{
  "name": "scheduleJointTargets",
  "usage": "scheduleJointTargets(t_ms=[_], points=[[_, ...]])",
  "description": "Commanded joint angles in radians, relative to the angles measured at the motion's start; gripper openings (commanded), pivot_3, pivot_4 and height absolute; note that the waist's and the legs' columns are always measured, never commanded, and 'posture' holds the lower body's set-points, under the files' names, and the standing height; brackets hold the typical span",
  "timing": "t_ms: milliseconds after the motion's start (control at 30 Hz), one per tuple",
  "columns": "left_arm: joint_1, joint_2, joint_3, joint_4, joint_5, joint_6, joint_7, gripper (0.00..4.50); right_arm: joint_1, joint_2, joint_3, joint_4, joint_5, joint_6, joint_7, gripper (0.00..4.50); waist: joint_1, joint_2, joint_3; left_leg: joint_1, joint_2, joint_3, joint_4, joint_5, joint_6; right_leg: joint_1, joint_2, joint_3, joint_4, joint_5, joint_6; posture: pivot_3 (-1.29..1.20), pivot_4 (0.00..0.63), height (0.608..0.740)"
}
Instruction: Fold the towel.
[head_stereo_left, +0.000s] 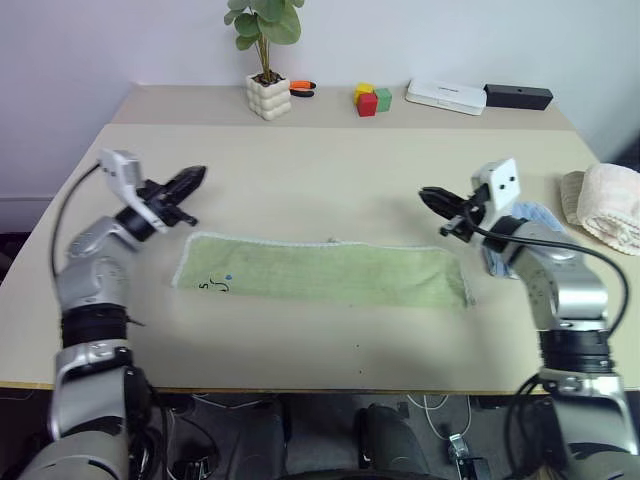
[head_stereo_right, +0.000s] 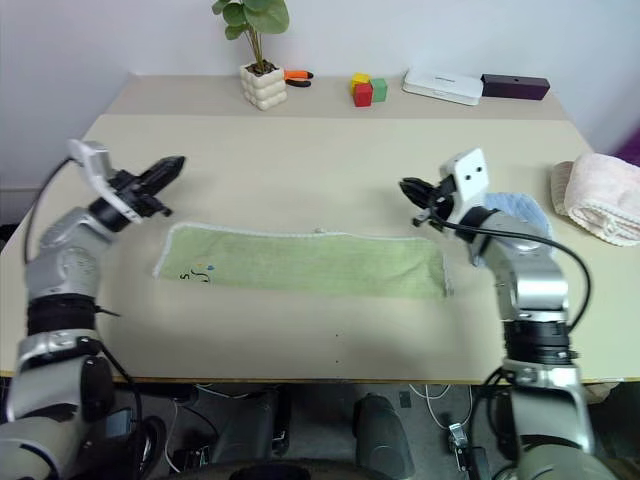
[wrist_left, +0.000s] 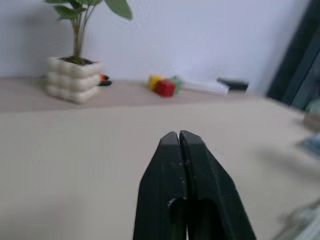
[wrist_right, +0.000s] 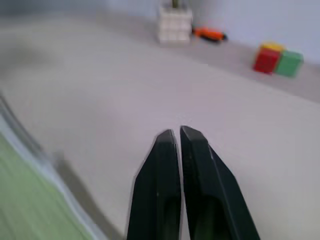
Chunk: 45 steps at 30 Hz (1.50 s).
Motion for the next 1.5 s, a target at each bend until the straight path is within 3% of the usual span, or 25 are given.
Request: scheduleJointTargets(t_ms=[33, 167, 400, 633, 1033, 1333, 1433, 1500], points=[[0.070, -0.105, -0.038, -0.216, -0.059, 0.079, 0.131, 0.00, 0.070, 0.137, 0.026, -0.138, 0.040, 0.072, -0.158, 0.05, -0.001, 0.000, 0.000, 0.000, 0.000, 0.000, 0.000, 0.000, 0.000, 0.000, 0.000, 0.000, 0.000, 0.000, 0.000, 0.00, 0.150, 0.740], [0.168, -0.200, -0.108, -0.334, -0.055, 0.116, 0.191, 0.00, 0.134, 0.249, 0.055, -0.177, 0.018, 0.082, -0.267, 0.05, -0.001, 0.000, 0.000, 0.000, 0.000, 0.000, 0.000, 0.000, 0.000, 0.000, 0.000, 0.000, 0.001, 0.000, 0.000, 0.00, 0.150, 0.740], [0.219, -0.270, -0.167, -0.235, 0.033, 0.049, 0.257, 0.00, 0.222, 0.308, 0.126, -0.089, -0.097, -0.029, -0.375, 0.05, -0.002, 0.000, 0.000, 0.001, -0.001, -0.001, 0.000, 0.000, 0.000, 0.000, 0.000, 0.000, 0.000, 0.000, 0.000, 0.00, 0.150, 0.740], [0.203, -0.217, -0.150, -0.085, 0.113, -0.031, 0.274, 0.00, 0.255, 0.271, 0.019, 0.007, -0.139, -0.147, -0.460, 0.05, -0.002, 0.000, 0.000, 0.001, -0.001, -0.001, -0.001, 0.000, 0.000, 0.001, 0.000, 0.000, -0.001, 0.000, 0.000, 0.00, 0.150, 0.740], [0.180, -0.096, -0.056, 0.030, 0.103, -0.094, 0.249, 0.00, 0.296, 0.149, -0.013, 0.109, -0.196, -0.298, -0.411, 0.05, -0.007, 0.000, -0.001, 0.001, -0.001, -0.001, -0.002, 0.000, 0.000, 0.001, 0.001, 0.000, -0.001, 0.000, 0.000, 0.00, 0.150, 0.740], [0.208, -0.033, -0.031, 0.027, 0.068, -0.066, 0.166, 0.00, 0.245, 0.166, -0.012, 0.071, -0.107, -0.260, -0.342, 0.05, -0.019, 0.000, -0.001, 0.001, -0.001, -0.001, -0.002, 0.000, 0.000, 0.001, 0.001, 0.000, -0.001, 0.000, 0.000, 0.00, 0.150, 0.740], [0.224, -0.010, -0.063, 0.004, 0.085, -0.104, 0.099, 0.83, 0.218, 0.146, -0.022, 0.034, -0.064, -0.218, -0.305, 0.85, -0.024, 0.000, -0.001, 0.001, -0.001, -0.001, -0.003, 0.000, 0.000, 0.001, 0.001, 0.000, -0.002, 0.000, -0.001, 0.00, 0.150, 0.740], [0.212, 0.003, -0.063, -0.019, 0.056, -0.091, 0.046, 1.84, 0.175, 0.122, -0.058, -0.013, 0.032, -0.108, -0.273, 1.88, -0.023, 0.000, 0.000, 0.001, 0.000, -0.001, -0.003, 0.000, 0.000, 0.000, 0.000, 0.000, -0.002, 0.000, -0.001, 0.00, 0.150, 0.740]])
